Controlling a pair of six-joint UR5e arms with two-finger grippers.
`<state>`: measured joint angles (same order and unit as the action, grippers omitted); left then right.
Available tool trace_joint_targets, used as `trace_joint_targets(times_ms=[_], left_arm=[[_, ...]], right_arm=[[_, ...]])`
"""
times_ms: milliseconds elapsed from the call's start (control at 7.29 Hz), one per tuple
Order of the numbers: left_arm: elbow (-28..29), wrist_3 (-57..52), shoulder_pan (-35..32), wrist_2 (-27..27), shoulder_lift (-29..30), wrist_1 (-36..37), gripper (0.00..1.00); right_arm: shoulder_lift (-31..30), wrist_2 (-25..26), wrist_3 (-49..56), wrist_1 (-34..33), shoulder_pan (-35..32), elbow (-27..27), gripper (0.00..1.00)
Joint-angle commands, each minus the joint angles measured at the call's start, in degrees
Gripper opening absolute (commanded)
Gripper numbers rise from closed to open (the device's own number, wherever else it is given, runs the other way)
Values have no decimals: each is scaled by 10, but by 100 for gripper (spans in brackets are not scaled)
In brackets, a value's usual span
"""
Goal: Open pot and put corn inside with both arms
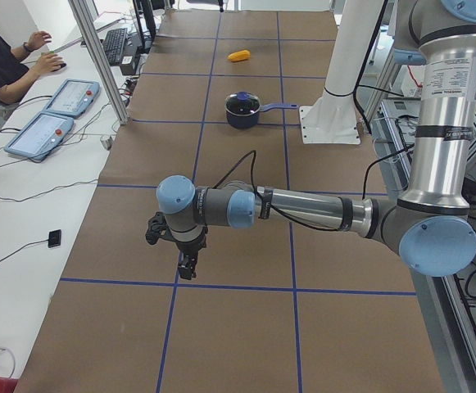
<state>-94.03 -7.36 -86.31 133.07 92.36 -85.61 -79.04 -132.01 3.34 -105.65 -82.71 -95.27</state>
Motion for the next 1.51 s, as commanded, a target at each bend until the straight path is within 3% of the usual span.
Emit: trace_joint_targets(times_ms=[0, 275, 412, 824, 961, 1098, 1235, 1373], left_arm=[[0, 4, 2, 0, 5, 0, 99], [-3, 83, 13, 4, 71, 7, 99], [-1, 139, 65, 3, 110, 8, 99], [3, 312, 181, 4, 226, 14, 99], [16, 340, 198, 4, 256, 18, 99], [17, 370, 215, 9, 272, 18, 99], [17, 409, 235, 8, 293, 18, 99], [18, 444, 264, 4, 320, 18, 99]], right_arm=[[2, -2, -2, 3, 0, 0, 100], [2, -1, -4, 12, 0, -6, 100], [3, -10, -6, 12, 2, -9, 100], [-2, -75, -8, 11, 2, -10, 100], [-5, -110, -5, 22, 3, 17, 100], [-34, -135, -6, 80, 0, 2, 100], [-49, -127, -8, 138, 1, 4, 100], [-39, -115, -9, 145, 17, -3, 100]])
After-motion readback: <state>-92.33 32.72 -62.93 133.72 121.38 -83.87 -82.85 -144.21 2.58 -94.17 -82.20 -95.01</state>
